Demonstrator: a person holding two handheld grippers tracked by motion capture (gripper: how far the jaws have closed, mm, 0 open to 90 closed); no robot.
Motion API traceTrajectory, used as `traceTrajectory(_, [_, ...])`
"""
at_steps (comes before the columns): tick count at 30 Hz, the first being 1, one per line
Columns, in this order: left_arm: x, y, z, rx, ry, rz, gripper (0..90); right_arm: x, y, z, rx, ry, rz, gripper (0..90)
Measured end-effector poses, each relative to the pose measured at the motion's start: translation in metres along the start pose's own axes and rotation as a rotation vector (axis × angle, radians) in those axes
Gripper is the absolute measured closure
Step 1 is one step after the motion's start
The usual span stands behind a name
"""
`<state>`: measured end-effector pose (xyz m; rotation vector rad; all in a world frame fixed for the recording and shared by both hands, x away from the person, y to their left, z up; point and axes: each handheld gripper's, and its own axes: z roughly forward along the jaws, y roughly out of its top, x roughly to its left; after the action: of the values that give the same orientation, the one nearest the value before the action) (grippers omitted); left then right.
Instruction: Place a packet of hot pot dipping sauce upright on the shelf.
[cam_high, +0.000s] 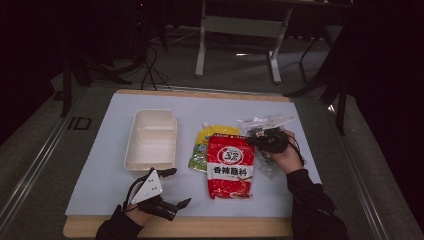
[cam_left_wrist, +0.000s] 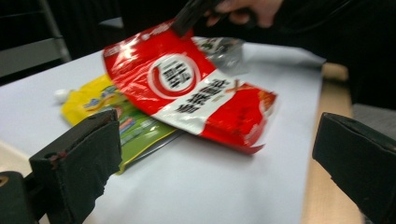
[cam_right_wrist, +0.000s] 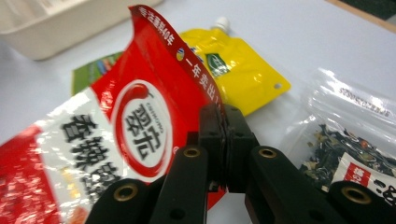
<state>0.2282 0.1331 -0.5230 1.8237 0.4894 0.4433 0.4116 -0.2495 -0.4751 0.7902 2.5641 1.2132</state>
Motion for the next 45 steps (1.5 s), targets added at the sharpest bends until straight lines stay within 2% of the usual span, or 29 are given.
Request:
traceTrajectory(5, [0.001,0.001,-0.001,-0.008,0.019,-0.005,2.3,0.012,0.006,-0.014,-0.017,0.004,-0.033,88.7])
traceTrajectory(8, [0.002,0.001,-0.001,-0.016,0.011,-0.017,2.4,0.017,0.008,-0.019,-0.029,0.004,-0.047,88.8])
traceTrajectory(9, [0.003,0.003,-0.002,-0.027,0.009,-0.041,2.4,0.023,0.011,-0.027,-0.048,0.005,-0.064,88.8])
traceTrajectory(13, [0.001,0.006,-0.003,0.005,0.011,-0.037,2.5,0.032,0.013,-0.04,-0.076,-0.004,-0.089,88.8])
traceTrajectory(15, [-0.002,0.008,-0.004,0.004,0.029,-0.018,2.4,0.037,0.015,-0.047,-0.085,-0.002,-0.101,88.7])
traceTrajectory(21, [-0.007,0.015,-0.002,0.019,-0.006,-0.034,2.4,0.052,0.019,-0.064,-0.115,0.01,-0.137,88.8])
traceTrajectory(27, [-0.006,0.021,0.001,0.026,-0.043,-0.064,2.5,0.071,0.022,-0.079,-0.145,0.032,-0.18,88.8])
traceTrajectory(29, [-0.006,0.024,0.002,0.036,-0.041,-0.066,2.5,0.077,0.023,-0.083,-0.146,0.035,-0.198,88.8])
traceTrajectory(30, [-0.005,0.026,0.002,0.035,-0.062,-0.067,2.4,0.08,0.022,-0.084,-0.151,0.04,-0.203,88.9])
traceTrajectory(33, [-0.004,0.03,0.004,0.035,-0.088,-0.064,2.5,0.088,0.023,-0.09,-0.155,0.049,-0.218,88.9])
traceTrajectory(37, [-0.002,0.037,0.008,0.01,-0.09,-0.063,6.0,0.096,0.022,-0.099,-0.165,0.062,-0.242,88.8])
traceTrajectory(45, [0.008,0.051,0.021,-0.007,-0.105,-0.038,15.4,0.115,0.024,-0.112,-0.187,0.097,-0.284,88.9])
